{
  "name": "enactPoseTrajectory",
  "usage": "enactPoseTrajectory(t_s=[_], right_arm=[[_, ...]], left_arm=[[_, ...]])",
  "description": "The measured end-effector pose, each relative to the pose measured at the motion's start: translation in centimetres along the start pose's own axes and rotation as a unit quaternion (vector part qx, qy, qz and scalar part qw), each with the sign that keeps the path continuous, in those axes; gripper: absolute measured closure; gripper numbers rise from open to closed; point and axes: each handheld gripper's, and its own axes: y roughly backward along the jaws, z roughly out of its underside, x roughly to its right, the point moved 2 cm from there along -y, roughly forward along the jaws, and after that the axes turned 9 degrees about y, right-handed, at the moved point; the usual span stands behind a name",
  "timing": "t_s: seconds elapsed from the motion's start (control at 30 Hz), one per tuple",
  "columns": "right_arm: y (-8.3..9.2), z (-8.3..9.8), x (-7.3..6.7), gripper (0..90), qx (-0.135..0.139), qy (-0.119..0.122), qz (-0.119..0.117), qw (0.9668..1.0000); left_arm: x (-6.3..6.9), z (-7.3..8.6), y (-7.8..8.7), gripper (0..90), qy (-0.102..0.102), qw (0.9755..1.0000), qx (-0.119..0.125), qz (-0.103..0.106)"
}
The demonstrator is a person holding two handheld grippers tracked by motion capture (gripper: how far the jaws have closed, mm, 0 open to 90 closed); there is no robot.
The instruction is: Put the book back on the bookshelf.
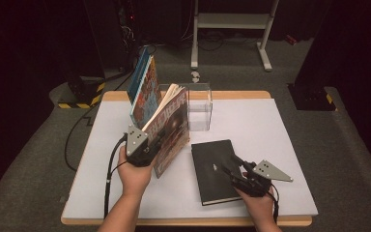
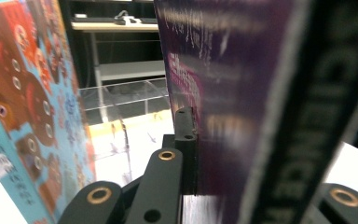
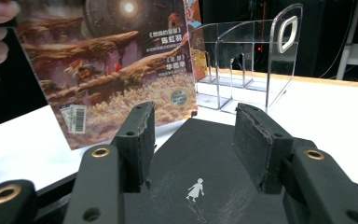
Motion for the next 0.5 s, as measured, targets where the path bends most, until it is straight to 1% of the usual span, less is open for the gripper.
enactPoseTrajectory(t_s=[0.1, 0.13, 0.17, 0.23, 0.3, 0.33, 0.4, 0.43, 0.5], right_arm=[[0.0, 0.0, 0.0, 47.9, 0.001, 0.001, -0.001, 1.0], [0.0, 0.0, 0.0, 47.9, 0.001, 0.001, -0.001, 1.0], [0.1, -0.1, 0.0, 47.9, 0.002, 0.0, -0.001, 1.0], [0.1, -0.1, 0.1, 47.9, 0.003, 0.0, -0.002, 1.0], [0.1, -0.1, 0.1, 47.9, 0.003, -0.001, -0.002, 1.0], [0.2, -0.2, 0.1, 47.9, 0.004, -0.001, -0.002, 1.0], [0.2, -0.2, 0.2, 47.9, 0.006, -0.003, -0.002, 1.0], [0.2, -0.2, 0.2, 47.9, 0.006, -0.004, -0.002, 1.0], [0.3, -0.2, 0.2, 47.9, 0.007, -0.006, -0.002, 1.0]], left_arm=[[0.1, -0.3, -0.7, 83.7, -0.002, 0.9999, 0.004, -0.015], [0.1, -0.3, -0.7, 83.7, -0.002, 0.9999, 0.004, -0.015], [0.2, -0.5, -1.2, 83.7, 0.001, 0.9996, 0.007, -0.026], [0.5, -0.8, -1.9, 83.7, -0.001, 0.9993, 0.008, -0.037], [0.6, -1.1, -2.6, 83.7, -0.001, 0.9989, 0.007, -0.046], [0.6, -1.1, -2.6, 83.7, -0.001, 0.9989, 0.007, -0.046], [0.8, -1.7, -3.5, 83.7, -0.005, 0.9981, 0.003, -0.061], [0.8, -1.8, -3.9, 83.7, -0.003, 0.9978, 0.002, -0.065], [0.8, -2.2, -4.6, 83.7, -0.008, 0.9971, 0.003, -0.075]])
